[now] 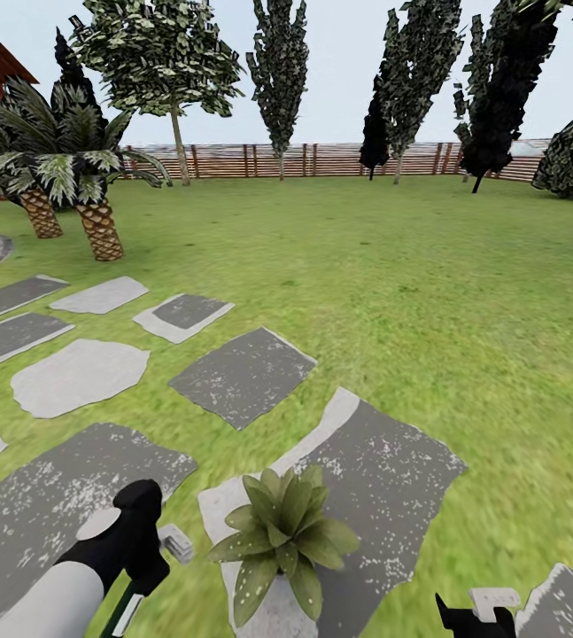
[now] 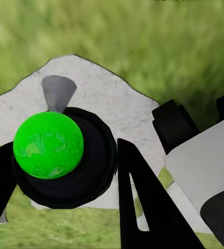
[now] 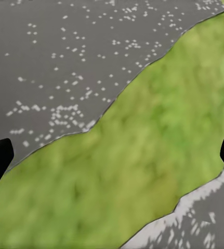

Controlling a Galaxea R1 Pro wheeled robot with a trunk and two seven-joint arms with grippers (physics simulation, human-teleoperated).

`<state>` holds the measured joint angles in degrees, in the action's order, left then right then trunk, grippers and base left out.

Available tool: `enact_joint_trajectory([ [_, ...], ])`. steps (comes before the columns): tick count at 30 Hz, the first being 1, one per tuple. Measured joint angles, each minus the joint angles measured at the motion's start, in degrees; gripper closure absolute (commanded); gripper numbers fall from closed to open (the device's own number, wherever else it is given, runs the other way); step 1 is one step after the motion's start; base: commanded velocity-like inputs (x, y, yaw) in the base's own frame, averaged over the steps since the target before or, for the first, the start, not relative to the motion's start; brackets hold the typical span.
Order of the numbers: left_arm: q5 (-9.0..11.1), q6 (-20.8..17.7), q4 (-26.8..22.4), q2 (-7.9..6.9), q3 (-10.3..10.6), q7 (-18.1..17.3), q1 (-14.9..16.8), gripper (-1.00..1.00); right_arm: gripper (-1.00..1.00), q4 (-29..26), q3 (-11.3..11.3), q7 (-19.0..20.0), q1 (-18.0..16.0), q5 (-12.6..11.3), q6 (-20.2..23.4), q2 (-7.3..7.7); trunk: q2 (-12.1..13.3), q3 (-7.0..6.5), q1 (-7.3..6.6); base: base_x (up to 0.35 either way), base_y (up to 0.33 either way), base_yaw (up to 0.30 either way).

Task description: Pick up the pesticide atomizer in the garden and spray insectifuge to fully cover both potted plants in the garden.

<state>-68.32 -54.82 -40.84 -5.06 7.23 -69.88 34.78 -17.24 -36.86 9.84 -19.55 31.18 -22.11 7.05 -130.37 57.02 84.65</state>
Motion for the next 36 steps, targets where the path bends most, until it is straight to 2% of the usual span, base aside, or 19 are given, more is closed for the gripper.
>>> enact_joint_trajectory([
  [9,0.1,0.0,-0.9,0.78,-1.3,1.1,-0.2,1.0,-1.0,0.0,0.0,0.0,0.0,0.0,0.0,0.0,0.0,0.0,0.0,0.0,-0.018,0.0],
  [15,0.1,0.0,-1.1,1.39,-1.2,1.2,-0.1,1.0,-1.0,0.0,0.0,0.0,0.0,-0.1,0.0,0.0,0.0,0.0,0.0,0.0,-0.234,0.0],
  [24,0.1,-0.1,-1.2,1.5,-1.2,1.2,0.2,1.0,-1.0,-0.1,0.0,0.0,0.0,-0.1,0.0,0.0,0.0,0.0,0.0,0.0,-0.27,0.009],
  [36,0.1,-0.1,-2.0,1.33,-1.2,1.2,0.3,1.0,-1.0,0.0,0.0,0.0,0.0,0.0,0.0,0.0,0.0,0.0,0.03,-0.173,-0.225,0.241],
])
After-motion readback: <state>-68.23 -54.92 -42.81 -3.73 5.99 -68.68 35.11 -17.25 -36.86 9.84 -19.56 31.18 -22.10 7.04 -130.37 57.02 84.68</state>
